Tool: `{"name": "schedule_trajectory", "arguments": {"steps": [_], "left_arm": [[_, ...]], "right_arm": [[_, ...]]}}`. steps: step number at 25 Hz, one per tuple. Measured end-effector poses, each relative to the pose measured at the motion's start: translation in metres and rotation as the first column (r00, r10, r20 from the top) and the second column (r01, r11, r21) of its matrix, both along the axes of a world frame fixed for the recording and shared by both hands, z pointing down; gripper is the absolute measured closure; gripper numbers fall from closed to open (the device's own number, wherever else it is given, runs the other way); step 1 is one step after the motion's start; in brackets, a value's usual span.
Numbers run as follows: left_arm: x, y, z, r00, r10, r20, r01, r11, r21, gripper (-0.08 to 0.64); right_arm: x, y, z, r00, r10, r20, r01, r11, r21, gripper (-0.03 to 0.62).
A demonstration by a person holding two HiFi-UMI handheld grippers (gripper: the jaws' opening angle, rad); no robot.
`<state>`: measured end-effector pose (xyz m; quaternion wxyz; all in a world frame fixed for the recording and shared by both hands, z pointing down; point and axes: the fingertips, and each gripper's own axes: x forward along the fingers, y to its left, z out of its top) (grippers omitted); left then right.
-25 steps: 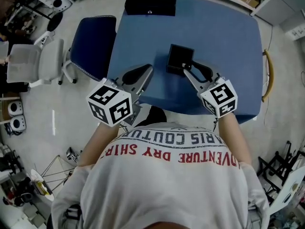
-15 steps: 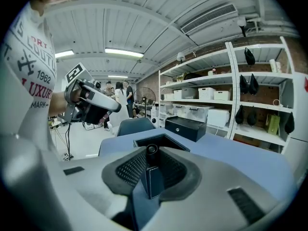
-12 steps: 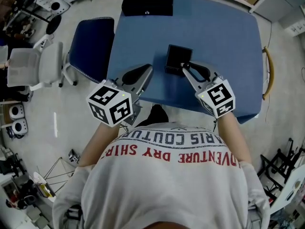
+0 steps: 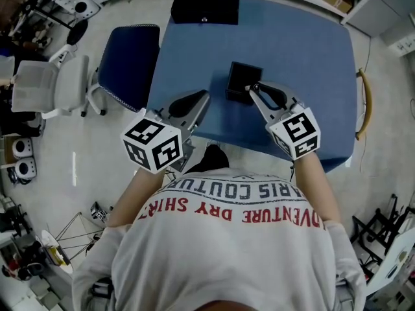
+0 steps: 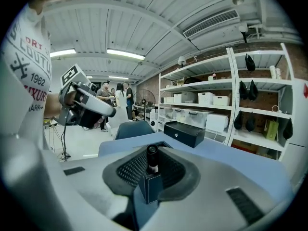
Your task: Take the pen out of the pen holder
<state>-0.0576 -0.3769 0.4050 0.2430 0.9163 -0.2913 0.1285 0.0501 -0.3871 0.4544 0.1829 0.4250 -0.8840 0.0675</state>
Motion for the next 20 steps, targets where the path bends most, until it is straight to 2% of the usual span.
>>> {"name": "schedule_trajectory", "arguments": {"steps": [10,20], "left_arm": [[-0.005,0.02,-0.015,0.999,-0.036,-0.024,0.037,0.999,0.031,0.528],[0.003,0.052,-0.042,0.998,-0.043,-0.049,0.048,0.994,0.099,0.528]], "right_arm": [[0.003,0.009,-0.04,0.999,-0.001,0.048,-0.003,0.997,0.076,0.52],[0.022,0.044,-0.112,0.993,-0.004,0.116,-0.022,0.976,0.216,0.52]]}}
